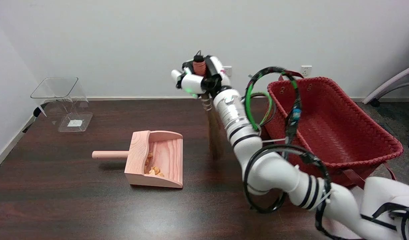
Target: Place the broom in the basket.
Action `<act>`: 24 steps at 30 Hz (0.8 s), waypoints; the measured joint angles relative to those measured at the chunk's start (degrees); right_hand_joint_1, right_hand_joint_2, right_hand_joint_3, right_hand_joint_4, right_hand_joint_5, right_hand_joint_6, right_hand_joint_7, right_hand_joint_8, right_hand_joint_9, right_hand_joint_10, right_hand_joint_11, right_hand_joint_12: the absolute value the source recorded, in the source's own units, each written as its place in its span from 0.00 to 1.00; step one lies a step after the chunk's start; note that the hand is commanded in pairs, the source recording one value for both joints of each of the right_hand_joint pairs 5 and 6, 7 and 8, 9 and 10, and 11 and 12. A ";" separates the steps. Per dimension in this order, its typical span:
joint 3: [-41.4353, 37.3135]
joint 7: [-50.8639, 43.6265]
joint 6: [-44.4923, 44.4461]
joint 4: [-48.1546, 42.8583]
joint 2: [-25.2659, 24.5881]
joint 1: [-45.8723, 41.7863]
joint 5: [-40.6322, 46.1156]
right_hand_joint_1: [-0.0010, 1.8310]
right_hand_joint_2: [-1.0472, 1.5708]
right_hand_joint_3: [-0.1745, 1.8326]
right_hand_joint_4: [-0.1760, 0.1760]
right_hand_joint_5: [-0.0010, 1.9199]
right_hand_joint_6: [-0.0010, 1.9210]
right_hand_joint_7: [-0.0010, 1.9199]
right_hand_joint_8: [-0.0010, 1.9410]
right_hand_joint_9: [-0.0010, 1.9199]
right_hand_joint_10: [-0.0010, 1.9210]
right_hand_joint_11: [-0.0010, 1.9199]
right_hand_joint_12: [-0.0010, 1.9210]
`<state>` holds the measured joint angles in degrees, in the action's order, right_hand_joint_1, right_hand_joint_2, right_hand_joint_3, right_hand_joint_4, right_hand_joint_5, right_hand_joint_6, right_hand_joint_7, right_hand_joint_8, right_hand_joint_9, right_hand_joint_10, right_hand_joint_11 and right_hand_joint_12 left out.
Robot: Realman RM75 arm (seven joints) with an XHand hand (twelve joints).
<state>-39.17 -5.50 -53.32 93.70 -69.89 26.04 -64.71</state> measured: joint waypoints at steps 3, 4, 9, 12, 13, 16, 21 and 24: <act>-0.94 -0.94 0.61 1.67 2.24 0.52 0.75 0.68 0.77 0.46 0.50 1.00 1.00 1.00 0.99 1.00 1.00 1.00 1.00; -1.38 -1.24 0.92 2.27 3.02 0.68 1.07 0.68 0.77 0.46 0.50 1.00 1.00 1.00 0.99 1.00 1.00 1.00 1.00; -3.82 -2.54 2.28 4.87 6.53 1.21 2.30 0.68 0.77 0.46 0.50 1.00 1.00 1.00 0.99 1.00 1.00 1.00 1.00; -5.42 -3.42 2.98 6.36 8.73 1.41 2.89 0.68 0.77 0.46 0.50 1.00 1.00 1.00 0.99 1.00 1.00 1.00 1.00; -5.83 -3.67 3.14 6.72 9.31 1.46 3.06 0.68 0.77 0.46 0.50 1.00 1.00 1.00 0.99 1.00 1.00 1.00 1.00; -7.47 -4.39 3.73 8.05 11.79 1.63 3.78 0.68 0.77 0.46 0.50 1.00 1.00 1.00 0.99 1.00 1.00 1.00 1.00; -10.24 -5.33 4.53 9.77 16.32 1.92 5.31 0.68 0.77 0.47 0.50 1.00 1.00 1.00 0.99 1.00 1.00 1.00 1.00; -11.85 -5.74 5.03 10.50 19.01 2.00 6.45 0.68 0.74 0.50 0.50 1.00 1.00 1.00 0.99 1.00 1.00 1.00 1.00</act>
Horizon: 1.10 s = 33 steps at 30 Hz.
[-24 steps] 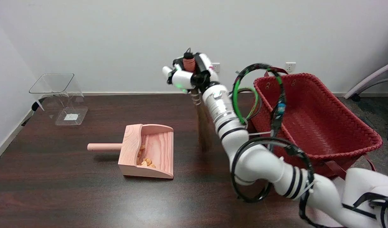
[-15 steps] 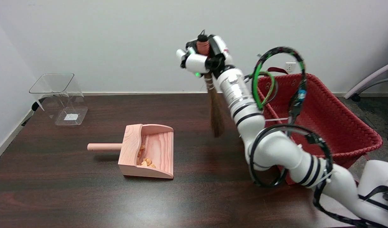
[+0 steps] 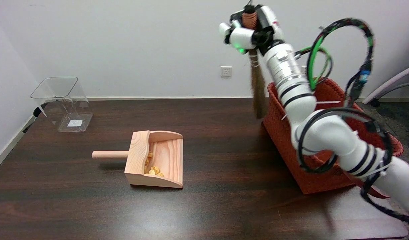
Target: Place the broom in the basket.
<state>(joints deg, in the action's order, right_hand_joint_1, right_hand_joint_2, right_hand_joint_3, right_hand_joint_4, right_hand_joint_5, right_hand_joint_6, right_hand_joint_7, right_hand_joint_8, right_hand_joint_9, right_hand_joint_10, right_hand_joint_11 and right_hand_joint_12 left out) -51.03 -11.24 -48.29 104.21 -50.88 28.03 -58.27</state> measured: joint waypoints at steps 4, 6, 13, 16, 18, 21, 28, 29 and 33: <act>-2.42 -0.40 0.77 0.73 3.71 0.00 1.66 0.70 0.70 0.57 0.50 1.00 1.00 1.00 0.99 1.00 1.00 1.00 1.00; -3.73 -0.60 1.45 1.01 5.53 -0.17 2.53 0.71 0.68 0.61 0.50 1.00 1.00 1.00 0.99 1.00 1.00 1.00 1.00; -9.35 -1.03 5.07 1.64 11.63 -2.08 5.42 0.72 0.65 0.68 0.50 1.00 1.00 1.00 0.99 1.00 1.00 1.00 1.00; -12.49 -1.12 6.77 1.76 13.93 -4.01 6.52 0.73 0.64 0.69 0.50 1.00 1.00 1.00 0.99 1.00 1.00 1.00 1.00; -14.86 -1.19 7.95 1.79 15.25 -5.75 7.16 0.73 0.64 0.70 0.50 1.00 1.00 1.00 0.99 1.00 1.00 1.00 1.00; -18.45 -1.29 9.48 1.80 16.73 -8.48 7.84 0.73 0.64 0.70 0.50 1.00 1.00 1.00 0.99 1.00 1.00 1.00 1.00; -28.40 -1.45 14.21 1.80 18.94 -17.56 10.01 0.73 0.62 0.72 0.50 1.00 1.00 1.00 0.99 1.00 1.00 1.00 1.00; -29.80 -1.46 15.02 1.80 19.13 -19.02 10.46 0.73 0.62 0.72 0.50 1.00 1.00 1.00 0.99 1.00 1.00 1.00 1.00; -34.98 -1.49 17.95 1.82 19.52 -24.38 12.05 0.73 0.62 0.72 0.50 1.00 1.00 1.00 0.99 1.00 1.00 1.00 1.00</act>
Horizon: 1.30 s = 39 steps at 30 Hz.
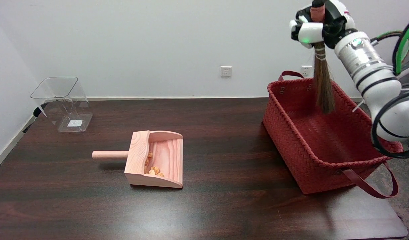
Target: Place the broom in the basket.
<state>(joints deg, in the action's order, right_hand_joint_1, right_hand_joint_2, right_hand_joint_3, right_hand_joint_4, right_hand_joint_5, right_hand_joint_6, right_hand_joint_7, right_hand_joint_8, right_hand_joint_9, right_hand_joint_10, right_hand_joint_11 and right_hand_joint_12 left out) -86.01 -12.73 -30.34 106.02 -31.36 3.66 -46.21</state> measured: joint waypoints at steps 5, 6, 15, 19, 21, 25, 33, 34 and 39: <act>-5.52 -0.02 3.23 0.27 -0.02 -6.42 1.77 0.73 0.63 0.71 0.50 1.00 1.00 1.00 0.99 1.00 1.00 1.00 1.00; -6.50 -0.02 3.92 0.35 -0.10 -7.64 2.25 0.73 0.63 0.70 0.50 1.00 1.00 1.00 0.99 1.00 1.00 1.00 1.00; -12.95 -0.03 8.29 0.79 -1.10 -16.66 5.83 0.73 0.64 0.69 0.50 1.00 1.00 1.00 0.99 1.00 1.00 1.00 1.00; -13.84 -0.03 9.40 0.85 -1.53 -18.88 7.14 0.73 0.65 0.69 0.50 1.00 1.00 1.00 0.99 1.00 1.00 1.00 1.00; -13.89 -0.04 9.88 0.86 -1.70 -19.55 7.67 0.73 0.65 0.68 0.50 1.00 1.00 1.00 0.99 1.00 1.00 1.00 1.00; -13.27 -0.05 10.55 0.86 -2.30 -20.02 8.50 0.74 0.63 0.70 0.50 1.00 1.00 1.00 0.99 1.00 1.00 1.00 1.00; -10.66 -0.10 11.77 0.59 -5.34 -18.54 8.34 0.75 0.58 0.79 0.50 1.00 1.00 1.00 0.99 1.00 1.00 1.00 1.00; -10.30 -0.10 11.90 0.52 -5.83 -18.21 8.13 0.75 0.58 0.80 0.50 1.00 1.00 1.00 0.99 1.00 1.00 1.00 1.00; -8.52 -0.07 12.80 -0.05 -8.35 -16.52 6.55 0.75 0.57 0.82 0.50 1.00 1.00 1.00 0.99 1.00 1.00 1.00 1.00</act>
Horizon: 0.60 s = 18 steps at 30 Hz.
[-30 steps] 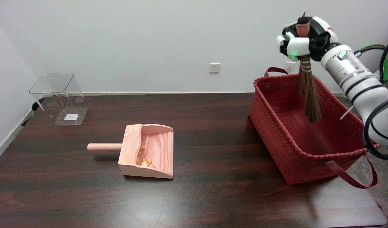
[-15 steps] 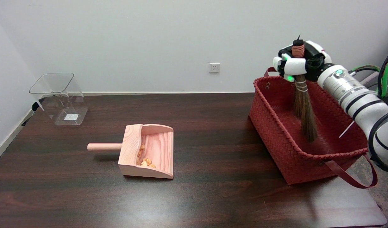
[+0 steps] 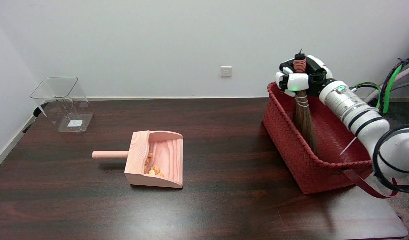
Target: Place the broom in the basket.
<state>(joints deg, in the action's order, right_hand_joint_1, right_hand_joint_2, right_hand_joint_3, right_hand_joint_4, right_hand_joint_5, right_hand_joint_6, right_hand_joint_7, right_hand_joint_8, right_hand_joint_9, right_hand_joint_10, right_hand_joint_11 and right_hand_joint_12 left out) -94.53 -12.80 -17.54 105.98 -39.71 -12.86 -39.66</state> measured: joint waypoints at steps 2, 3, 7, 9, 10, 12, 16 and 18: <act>0.74 0.10 0.33 -0.34 -1.12 0.72 -0.80 0.75 0.57 0.82 0.50 1.00 1.00 1.00 0.99 1.00 1.00 1.00 1.00; 1.03 0.17 0.47 -0.46 -1.53 0.96 -1.13 0.75 0.57 0.82 0.50 1.00 1.00 1.00 0.99 1.00 1.00 1.00 1.00; 2.32 0.73 0.90 -0.99 -3.16 2.05 -2.54 0.75 0.56 0.83 0.50 1.00 1.00 1.00 0.99 1.00 1.00 1.00 1.00; 2.87 1.07 1.05 -1.23 -3.81 2.48 -3.26 0.75 0.56 0.84 0.50 1.00 1.00 1.00 0.99 1.00 1.00 1.00 1.00; 3.15 1.27 1.09 -1.34 -4.13 2.69 -3.69 0.75 0.56 0.84 0.50 1.00 1.00 1.00 0.99 1.00 1.00 1.00 1.00; 3.56 1.64 1.13 -1.56 -4.57 2.98 -4.32 0.75 0.56 0.84 0.50 1.00 1.00 1.00 0.99 1.00 1.00 1.00 1.00; 4.43 2.40 1.29 -2.03 -5.41 3.53 -5.45 0.75 0.56 0.84 0.50 1.00 1.00 1.00 0.99 1.00 1.00 1.00 1.00; 4.77 2.69 1.31 -2.26 -5.71 3.72 -5.93 0.72 0.60 0.72 0.50 1.00 1.00 1.00 0.99 1.00 1.00 1.00 1.00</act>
<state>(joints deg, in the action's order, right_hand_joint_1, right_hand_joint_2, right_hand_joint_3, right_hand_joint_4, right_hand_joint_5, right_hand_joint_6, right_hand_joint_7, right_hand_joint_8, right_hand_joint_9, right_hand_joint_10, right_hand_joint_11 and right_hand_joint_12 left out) -89.76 -10.11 -16.22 103.72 -45.42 -9.14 -45.59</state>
